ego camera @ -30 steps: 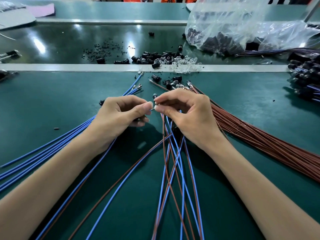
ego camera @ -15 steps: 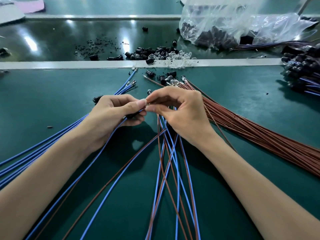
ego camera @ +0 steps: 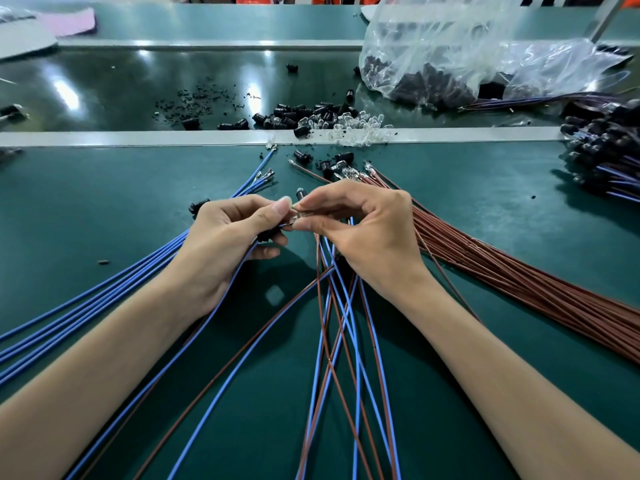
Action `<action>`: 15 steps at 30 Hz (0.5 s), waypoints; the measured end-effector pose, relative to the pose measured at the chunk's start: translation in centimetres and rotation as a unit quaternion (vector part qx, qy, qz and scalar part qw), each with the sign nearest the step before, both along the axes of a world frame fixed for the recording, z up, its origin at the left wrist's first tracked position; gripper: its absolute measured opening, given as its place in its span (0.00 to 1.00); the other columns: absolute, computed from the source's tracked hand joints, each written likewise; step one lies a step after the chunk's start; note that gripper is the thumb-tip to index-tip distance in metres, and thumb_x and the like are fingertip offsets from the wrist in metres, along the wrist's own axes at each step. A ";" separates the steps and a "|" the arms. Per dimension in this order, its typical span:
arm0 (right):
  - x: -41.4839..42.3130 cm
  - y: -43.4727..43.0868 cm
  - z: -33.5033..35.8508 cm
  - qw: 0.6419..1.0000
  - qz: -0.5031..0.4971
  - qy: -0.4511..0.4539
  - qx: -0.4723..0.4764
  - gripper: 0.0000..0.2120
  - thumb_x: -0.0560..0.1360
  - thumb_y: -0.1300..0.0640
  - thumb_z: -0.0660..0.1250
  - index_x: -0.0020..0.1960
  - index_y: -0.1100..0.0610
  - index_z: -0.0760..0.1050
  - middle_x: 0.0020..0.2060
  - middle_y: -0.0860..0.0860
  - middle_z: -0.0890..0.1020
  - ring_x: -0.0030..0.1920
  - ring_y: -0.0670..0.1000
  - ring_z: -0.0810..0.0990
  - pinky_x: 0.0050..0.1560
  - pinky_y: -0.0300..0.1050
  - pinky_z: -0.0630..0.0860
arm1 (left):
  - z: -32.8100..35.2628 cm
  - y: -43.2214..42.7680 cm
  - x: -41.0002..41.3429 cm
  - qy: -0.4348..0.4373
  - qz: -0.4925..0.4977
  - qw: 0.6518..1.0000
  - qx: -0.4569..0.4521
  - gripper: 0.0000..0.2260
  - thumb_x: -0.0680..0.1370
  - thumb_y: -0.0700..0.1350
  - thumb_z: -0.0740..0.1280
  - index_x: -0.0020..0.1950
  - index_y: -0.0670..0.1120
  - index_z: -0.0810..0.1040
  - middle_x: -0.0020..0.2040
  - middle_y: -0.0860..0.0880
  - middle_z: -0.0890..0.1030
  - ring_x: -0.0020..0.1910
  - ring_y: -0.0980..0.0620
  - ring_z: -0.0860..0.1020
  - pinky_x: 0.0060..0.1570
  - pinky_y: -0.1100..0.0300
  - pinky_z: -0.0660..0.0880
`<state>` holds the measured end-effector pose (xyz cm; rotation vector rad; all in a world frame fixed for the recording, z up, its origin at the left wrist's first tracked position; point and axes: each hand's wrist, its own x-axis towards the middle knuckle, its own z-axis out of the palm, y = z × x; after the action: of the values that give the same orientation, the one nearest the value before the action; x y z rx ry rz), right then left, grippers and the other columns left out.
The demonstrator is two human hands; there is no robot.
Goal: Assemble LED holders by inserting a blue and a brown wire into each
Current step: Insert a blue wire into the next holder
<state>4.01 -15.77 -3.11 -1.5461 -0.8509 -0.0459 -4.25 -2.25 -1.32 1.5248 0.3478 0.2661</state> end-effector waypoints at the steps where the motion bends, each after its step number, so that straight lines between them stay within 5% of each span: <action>1: 0.0 0.0 0.0 1.000 0.000 0.002 -0.002 0.10 0.64 0.66 0.78 0.44 0.61 0.82 0.38 0.50 0.85 0.39 0.44 0.84 0.46 0.36 0.79 | 0.0 0.0 0.0 -0.001 0.002 1.000 0.001 0.07 0.69 0.49 0.68 0.34 0.47 0.81 0.31 0.54 0.80 0.29 0.60 0.76 0.28 0.70 0.72; 15: 0.0 0.2 -0.4 1.000 -0.026 -0.015 0.001 0.09 0.64 0.68 0.77 0.42 0.62 0.82 0.36 0.49 0.84 0.38 0.42 0.84 0.44 0.34 0.79 | -0.1 0.1 0.0 0.024 -0.025 0.998 0.059 0.10 0.68 0.54 0.68 0.30 0.50 0.80 0.31 0.53 0.79 0.28 0.59 0.71 0.26 0.71 0.64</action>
<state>3.99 -15.55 -3.46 -1.5692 -0.8333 -0.1085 -4.26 -2.15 -1.39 1.6553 0.3370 0.2141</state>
